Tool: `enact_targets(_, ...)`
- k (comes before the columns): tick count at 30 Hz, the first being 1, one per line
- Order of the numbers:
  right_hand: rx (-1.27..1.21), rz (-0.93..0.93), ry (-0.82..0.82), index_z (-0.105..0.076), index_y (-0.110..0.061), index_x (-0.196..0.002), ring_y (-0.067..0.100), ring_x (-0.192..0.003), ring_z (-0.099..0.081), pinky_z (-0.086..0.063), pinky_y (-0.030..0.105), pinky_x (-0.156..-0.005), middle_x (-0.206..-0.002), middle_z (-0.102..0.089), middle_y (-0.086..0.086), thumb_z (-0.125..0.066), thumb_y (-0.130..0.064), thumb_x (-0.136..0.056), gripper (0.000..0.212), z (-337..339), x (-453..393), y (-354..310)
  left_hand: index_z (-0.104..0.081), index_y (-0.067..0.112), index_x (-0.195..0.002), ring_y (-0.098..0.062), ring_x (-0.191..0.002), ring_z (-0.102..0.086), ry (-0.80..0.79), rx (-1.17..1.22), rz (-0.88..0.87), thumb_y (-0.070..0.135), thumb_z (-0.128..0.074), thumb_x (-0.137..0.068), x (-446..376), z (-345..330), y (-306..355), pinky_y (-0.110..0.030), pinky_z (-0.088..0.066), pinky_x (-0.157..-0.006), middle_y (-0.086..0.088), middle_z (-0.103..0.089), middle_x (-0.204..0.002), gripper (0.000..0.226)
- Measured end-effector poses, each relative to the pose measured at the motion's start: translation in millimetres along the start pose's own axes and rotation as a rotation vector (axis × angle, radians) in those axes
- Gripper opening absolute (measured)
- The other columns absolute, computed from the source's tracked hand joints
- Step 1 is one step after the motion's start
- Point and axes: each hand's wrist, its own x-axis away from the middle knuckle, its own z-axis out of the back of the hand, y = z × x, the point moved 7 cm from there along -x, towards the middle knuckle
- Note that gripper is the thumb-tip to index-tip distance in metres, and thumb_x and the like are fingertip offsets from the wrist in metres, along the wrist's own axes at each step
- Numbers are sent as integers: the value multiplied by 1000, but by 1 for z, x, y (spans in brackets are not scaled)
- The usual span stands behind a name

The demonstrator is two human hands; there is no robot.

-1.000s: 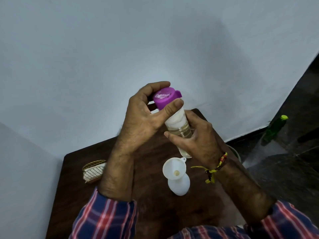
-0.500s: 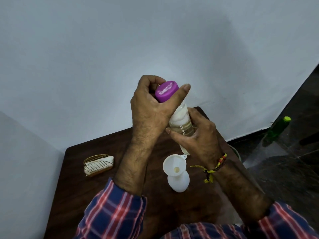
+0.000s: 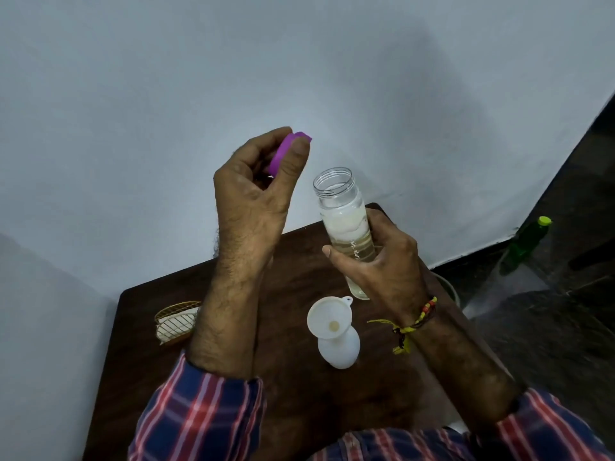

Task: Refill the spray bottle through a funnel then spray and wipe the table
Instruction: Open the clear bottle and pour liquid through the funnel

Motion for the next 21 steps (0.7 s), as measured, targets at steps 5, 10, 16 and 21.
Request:
enact_targets(5, -5, 2, -26, -65, -25, -111, 8, -84, -71, -59, 34, -76, -93, -72, -11, -84, -47, -70, 51, -6, 2, 0, -71, 12, -112, -15, -98, -70, -17, 28, 16, 25, -73, -88, 2, 8, -4, -27, -57, -85, -3, -74, -105, 27)
enact_targets(10, -36, 34, -67, -64, -22, -116, 8, -87, -71, -60, 34, -78, -97, -72, -10, -84, -45, -72, 53, -10, 3, -5, -68, 5, -119, -13, -100, -68, -204, 140, 155, 28, -72, -81, 14, -3, -27, -27, -55, -90, -5, -74, -109, 45)
enact_targets(16, -8, 80, -41, -66, -16, -111, 4, -83, -70, -59, 27, -76, -94, -72, -9, -88, -35, -72, 49, -2, 5, -5, -67, 9, -114, -27, -101, -64, -88, 472, 395, 37, -72, -71, 34, 16, -76, -28, -51, -82, -9, -73, -106, 51)
enact_targets(21, 26, 70, -7, -67, -15, -105, 5, -80, -70, -59, 32, -74, -89, -71, -11, -87, -35, -72, 44, 1, 9, 3, -63, 8, -116, -23, -102, -67, 84, 417, 456, 27, -82, -64, 59, 47, -127, -34, -54, -92, -10, -69, -106, 59)
